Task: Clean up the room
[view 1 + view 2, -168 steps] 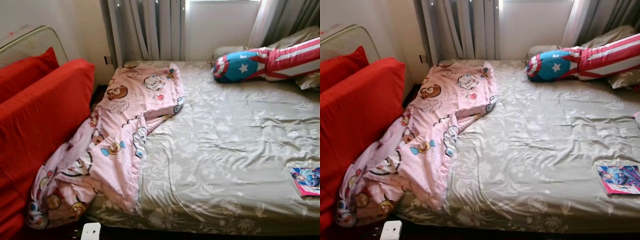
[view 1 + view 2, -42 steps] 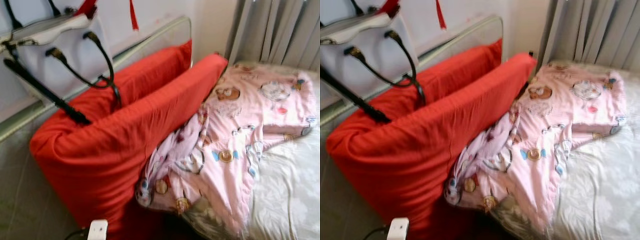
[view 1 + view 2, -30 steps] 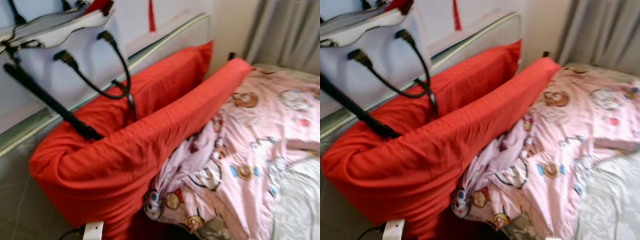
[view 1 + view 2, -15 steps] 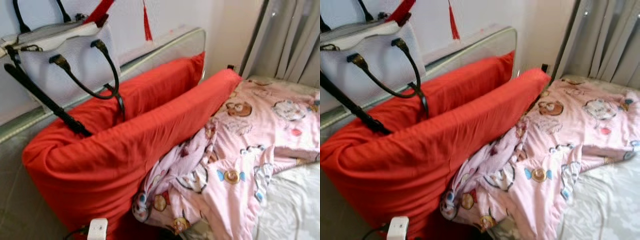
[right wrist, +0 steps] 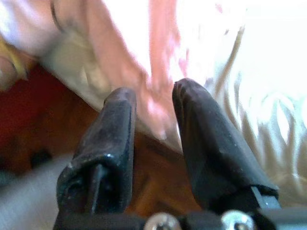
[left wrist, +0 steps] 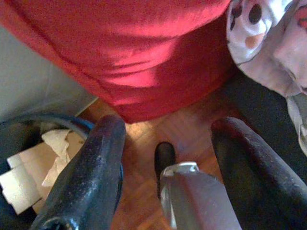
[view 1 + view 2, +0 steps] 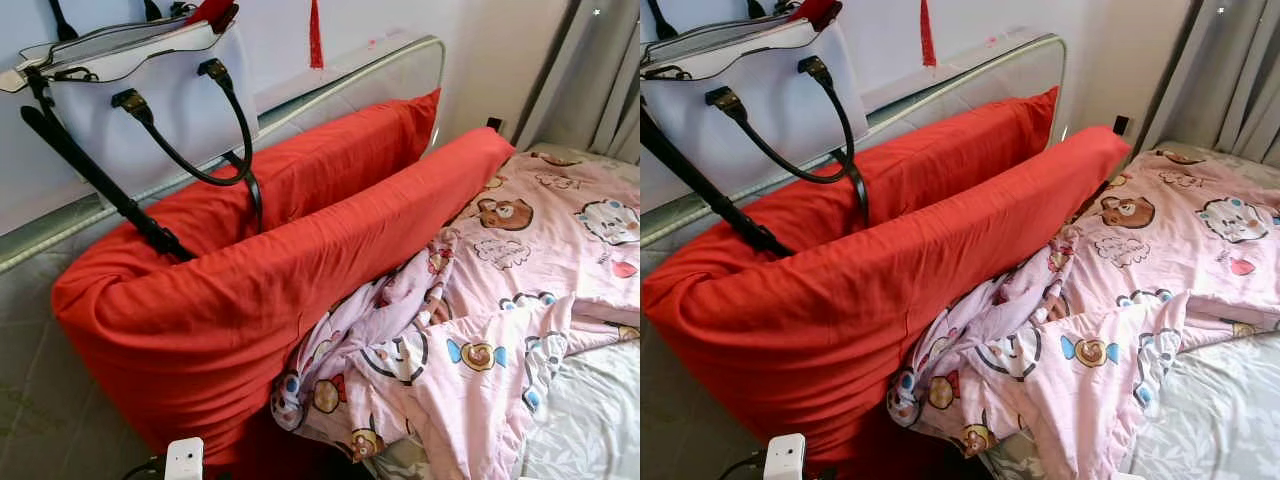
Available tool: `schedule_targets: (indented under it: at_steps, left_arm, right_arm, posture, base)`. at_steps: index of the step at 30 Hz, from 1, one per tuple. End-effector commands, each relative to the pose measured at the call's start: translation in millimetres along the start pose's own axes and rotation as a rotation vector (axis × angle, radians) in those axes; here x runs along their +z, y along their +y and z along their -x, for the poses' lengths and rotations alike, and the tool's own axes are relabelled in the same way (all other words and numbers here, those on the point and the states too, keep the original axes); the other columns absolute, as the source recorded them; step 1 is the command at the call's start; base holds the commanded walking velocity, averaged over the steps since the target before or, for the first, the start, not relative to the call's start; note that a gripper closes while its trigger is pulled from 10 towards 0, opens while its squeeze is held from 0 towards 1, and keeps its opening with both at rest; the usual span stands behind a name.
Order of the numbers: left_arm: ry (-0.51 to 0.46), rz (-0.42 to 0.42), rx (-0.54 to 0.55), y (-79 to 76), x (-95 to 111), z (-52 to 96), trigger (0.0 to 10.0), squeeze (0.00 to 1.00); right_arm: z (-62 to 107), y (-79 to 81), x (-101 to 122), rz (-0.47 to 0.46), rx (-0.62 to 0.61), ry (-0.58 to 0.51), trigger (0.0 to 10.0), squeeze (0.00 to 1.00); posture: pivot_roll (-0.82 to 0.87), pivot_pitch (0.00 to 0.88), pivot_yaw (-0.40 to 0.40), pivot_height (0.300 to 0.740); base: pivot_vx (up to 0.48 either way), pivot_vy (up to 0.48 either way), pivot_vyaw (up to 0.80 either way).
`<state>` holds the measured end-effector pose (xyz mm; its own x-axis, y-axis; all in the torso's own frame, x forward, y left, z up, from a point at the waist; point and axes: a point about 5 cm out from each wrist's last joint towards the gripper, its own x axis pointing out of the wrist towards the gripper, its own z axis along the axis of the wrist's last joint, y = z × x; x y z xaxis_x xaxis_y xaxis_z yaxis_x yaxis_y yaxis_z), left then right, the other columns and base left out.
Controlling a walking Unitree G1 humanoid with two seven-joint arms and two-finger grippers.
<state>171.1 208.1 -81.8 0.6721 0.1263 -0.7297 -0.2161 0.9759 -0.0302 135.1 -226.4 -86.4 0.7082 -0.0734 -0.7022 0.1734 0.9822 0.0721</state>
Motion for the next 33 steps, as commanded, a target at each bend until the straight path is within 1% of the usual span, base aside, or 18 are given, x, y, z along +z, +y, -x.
schedule_targets:
  at_steps: [1,2,4,5,6,7,8,9,12,15,19,23,26,28,31,33]
  left_arm:
    - [-0.049,0.072,0.021,1.1,0,2.1,10.0,0.0]
    - [-0.062,0.091,0.021,1.1,0,2.5,10.0,0.0]
    - [-0.074,0.105,0.019,1.1,0,2.9,10.0,0.0]
    - [-0.124,0.11,0.012,0.8,11,0.7,10.0,0.0]
    - [-0.314,0.099,-0.02,-2.0,56,-4.1,10.0,0.0]
    - [-0.379,0.092,-0.03,-3.6,70,-3.5,10.0,0.0]
    - [-0.379,0.092,-0.03,-3.6,70,-3.5,10.0,0.0]
    - [-0.41,0.088,-0.036,-4.5,76,-2.5,10.0,0.0]
    - [-0.477,0.1,-0.021,1.6,78,4.9,10.0,0.0]
    - [-0.502,0.092,-0.021,2.9,77,8.8,10.0,0.0]
    - [-0.547,0.055,-0.035,2.3,72,19.8,10.0,0.0]
    - [-0.55,0.055,-0.032,3.1,72,23.5,10.0,0.0]
    - [-0.55,0.053,-0.03,3.6,73,23.3,10.0,0.0]
    - [-0.55,0.05,-0.036,2.5,76,22.8,10.0,0.0]
    - [-0.549,0.048,-0.04,0.8,77,22.6,10.0,0.0]
    - [-0.542,0.049,-0.045,-2.2,78,22.7,10.0,0.0]
  right_arm:
    - [-33.3,46.1,88,0.018,0.065,-0.261,10.0,0.0]
    - [-34.6,50.1,96,0.02,0.076,-0.289,10.0,0.0]
    - [-34.5,51.2,99,0.022,0.085,-0.308,10.0,0.0]
    - [-34.2,52.1,102,0.025,0.093,-0.327,10.0,0.0]
    - [-33.1,54.6,107,0.028,0.116,-0.366,10.0,0.0]
    - [-32.4,55.7,109,0.033,0.128,-0.384,10.0,0.0]
    - [-32.4,55.7,109,0.033,0.128,-0.384,10.0,0.0]
    - [-32.0,56.5,110,0.036,0.135,-0.395,10.0,0.0]
    - [-28.9,56.7,113,0.028,0.143,-0.444,10.0,0.0]
    - [-27.6,55.2,111,0.024,0.134,-0.449,10.0,0.0]
    - [-21.4,46.1,101,0.008,0.082,-0.464,10.0,0.0]
    - [-18.2,41.5,95,0.0,0.069,-0.466,10.0,0.0]
    - [-17.6,39.0,92,0.0,0.059,-0.456,10.0,0.0]
    - [-19.0,36.9,90,0.012,0.043,-0.425,10.0,0.0]
    - [-19.7,35.7,91,0.012,0.033,-0.418,10.0,0.0]
    - [-19.1,33.3,92,0.015,0.025,-0.424,10.0,0.0]
  posture:
    - [-0.14,0.0,0.033,0.74]
    - [-0.14,0.0,0.031,0.74]
    - [-0.14,0.0,0.031,0.74]
    - [-0.14,0.0,0.03,0.74]
    - [-0.14,0.0,0.03,0.74]
    - [-0.14,0.0,0.03,0.74]
    - [-0.14,0.0,0.03,0.74]
    - [-0.14,0.0,0.03,0.74]
    - [-0.14,0.0,0.032,0.74]
    - [-0.14,0.0,0.031,0.74]
    - [-0.14,0.0,0.029,0.74]
    - [-0.14,0.0,0.028,0.74]
    - [-0.14,0.0,0.028,0.74]
    - [-0.14,0.0,0.03,0.74]
    - [-0.15,0.0,0.03,0.73]
    - [-0.15,0.0,0.027,0.71]
  base:
    - [0.0,0.0,0.0]
    - [0.0,0.0,0.0]
    - [0.0,0.0,0.0]
    - [0.0,0.0,0.0]
    - [0.0,0.0,0.0]
    - [0.0,0.0,0.0]
    - [0.0,0.0,0.0]
    - [0.0,0.0,0.0]
    - [0.0,0.0,0.0]
    - [0.0,0.0,0.0]
    - [0.0,0.0,0.0]
    - [0.0,0.0,0.0]
    - [0.0,0.0,0.0]
    - [0.0,0.0,0.0]
    - [0.0,0.0,0.0]
    - [0.0,0.0,0.0]
